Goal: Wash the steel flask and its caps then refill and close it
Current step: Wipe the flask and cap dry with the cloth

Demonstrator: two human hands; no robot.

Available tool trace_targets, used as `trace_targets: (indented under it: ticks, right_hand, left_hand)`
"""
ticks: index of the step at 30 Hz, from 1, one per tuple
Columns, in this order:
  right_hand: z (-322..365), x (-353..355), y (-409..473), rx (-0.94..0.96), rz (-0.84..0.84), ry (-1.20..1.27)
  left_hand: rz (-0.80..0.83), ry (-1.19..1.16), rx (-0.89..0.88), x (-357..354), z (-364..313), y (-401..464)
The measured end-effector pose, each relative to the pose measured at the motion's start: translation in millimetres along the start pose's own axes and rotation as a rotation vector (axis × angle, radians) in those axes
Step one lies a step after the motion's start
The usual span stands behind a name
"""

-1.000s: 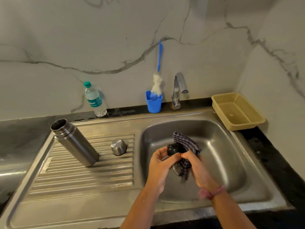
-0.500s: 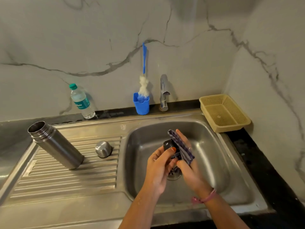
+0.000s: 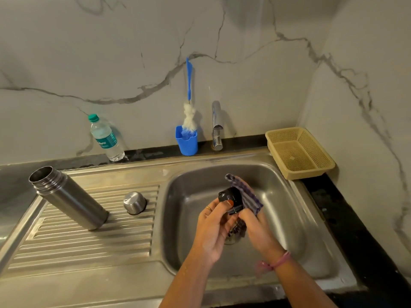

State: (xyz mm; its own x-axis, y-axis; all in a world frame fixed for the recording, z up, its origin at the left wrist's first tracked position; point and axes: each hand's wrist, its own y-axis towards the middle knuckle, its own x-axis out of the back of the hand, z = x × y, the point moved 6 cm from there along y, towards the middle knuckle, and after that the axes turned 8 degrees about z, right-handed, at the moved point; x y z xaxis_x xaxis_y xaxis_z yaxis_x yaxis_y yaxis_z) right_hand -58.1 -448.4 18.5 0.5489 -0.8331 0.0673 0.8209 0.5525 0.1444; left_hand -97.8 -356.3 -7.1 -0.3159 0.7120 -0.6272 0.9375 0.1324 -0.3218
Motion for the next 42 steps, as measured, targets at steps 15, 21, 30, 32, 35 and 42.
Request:
trace_targets:
  ticks: [15,21,30,32,35,42]
  right_hand:
    - [-8.6,-2.0,-5.9,-0.189,-0.041,0.216]
    - [1.2,-5.6,-6.6,-0.027,0.019,0.018]
    - [-9.8,0.6,-7.6,-0.107,-0.03,0.044]
    - [-1.5,-8.7,-9.0,-0.072,0.006,-0.036]
    - [-7.1,-6.7,-8.4,-0.088,0.01,-0.021]
    - [-5.0,-14.1,-8.9,-0.033,0.006,-0.199]
  left_hand:
    - [-0.004,-0.042,0.025,-7.1,-0.3,0.0]
    - [-0.089,-0.019,0.021,-0.8,-2.0,1.9]
    - [-0.065,-0.043,0.028,-5.5,2.2,0.5]
    - [-0.076,-0.052,0.033,-2.4,2.9,1.2]
    - [-0.065,-0.051,0.03,-1.6,3.5,0.7]
    - [-0.045,0.0,0.063,5.5,2.6,-1.8]
